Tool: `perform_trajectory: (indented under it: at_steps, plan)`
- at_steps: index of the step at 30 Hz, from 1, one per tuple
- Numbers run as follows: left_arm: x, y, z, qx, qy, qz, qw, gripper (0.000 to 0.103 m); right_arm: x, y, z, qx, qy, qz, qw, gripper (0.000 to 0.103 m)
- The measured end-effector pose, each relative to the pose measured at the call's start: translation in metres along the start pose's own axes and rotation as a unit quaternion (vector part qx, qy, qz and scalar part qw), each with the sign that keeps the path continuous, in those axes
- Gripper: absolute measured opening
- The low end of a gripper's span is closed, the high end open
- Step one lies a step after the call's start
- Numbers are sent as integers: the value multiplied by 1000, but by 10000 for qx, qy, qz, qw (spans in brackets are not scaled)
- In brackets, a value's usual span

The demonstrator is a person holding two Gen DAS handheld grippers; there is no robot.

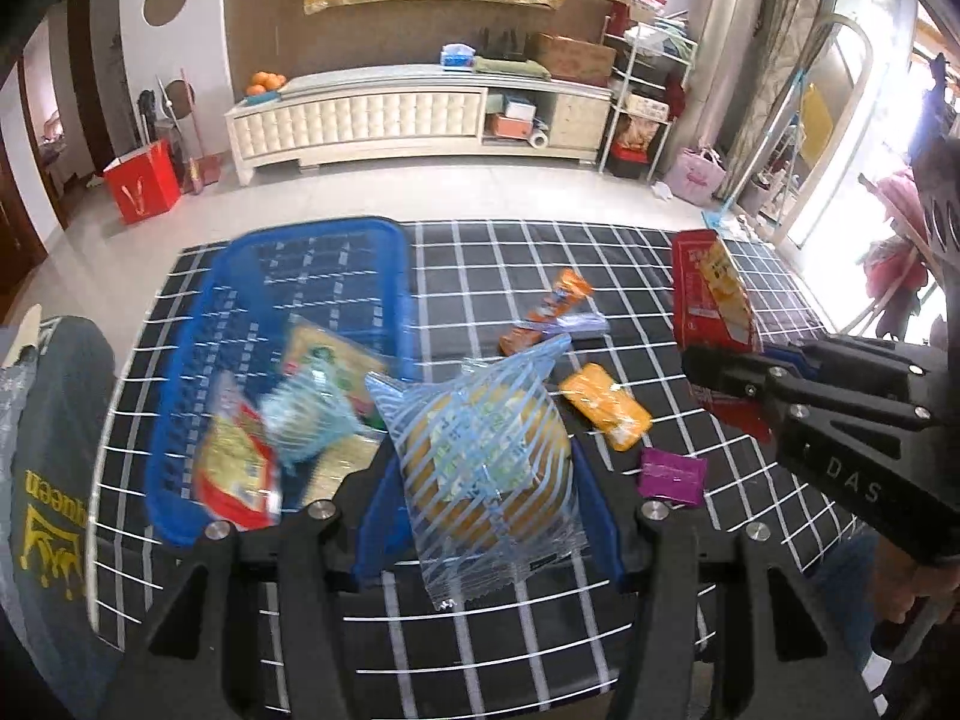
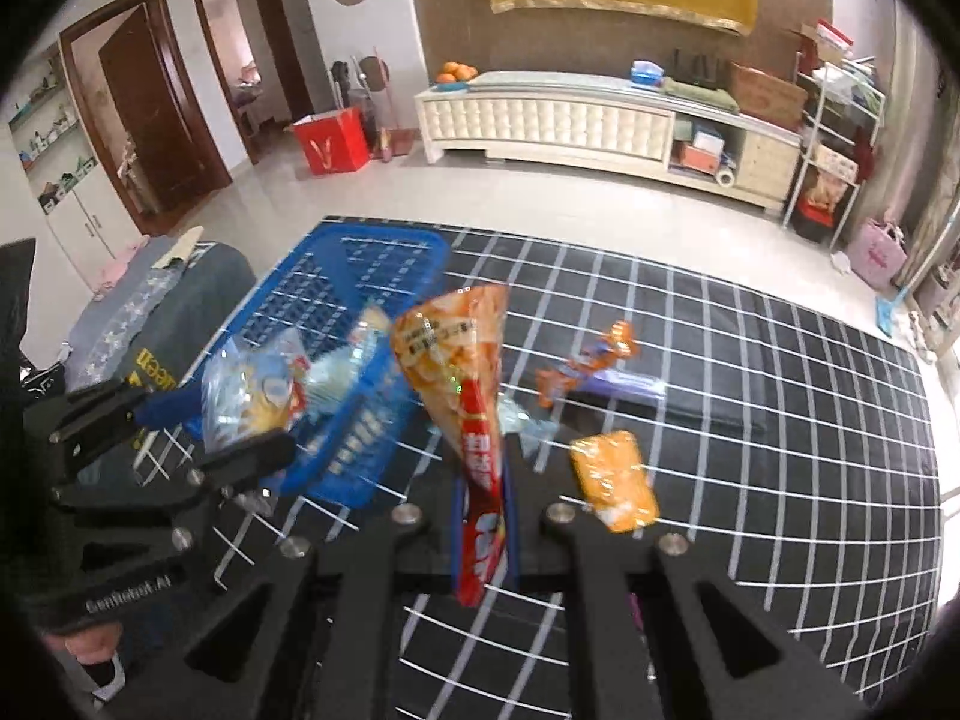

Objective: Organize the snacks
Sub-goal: 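Grasp the clear round bag with the left gripper while the right gripper carries the red bag over the basket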

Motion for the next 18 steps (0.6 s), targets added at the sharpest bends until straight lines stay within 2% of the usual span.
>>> perform_trajectory:
  at_steps: [9,18]
  plan:
    - [6,1,50,225,183,-47,9996,52,4,30,38,205,-60,127,9997,14]
    - [-1,37,93,293,2,192,9994,52,-2,55,52,126,-184,387,9990,14]
Point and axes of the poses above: each gripper's, at about its wrist camera, not at the fingertips, and y roughly the way its jaws point, z to its left, x to its top, the point moved 4 cm from there along y, roughly the way its jaws point, and after that the axes turned 15 degrees about -z, right-handed, at the moved point
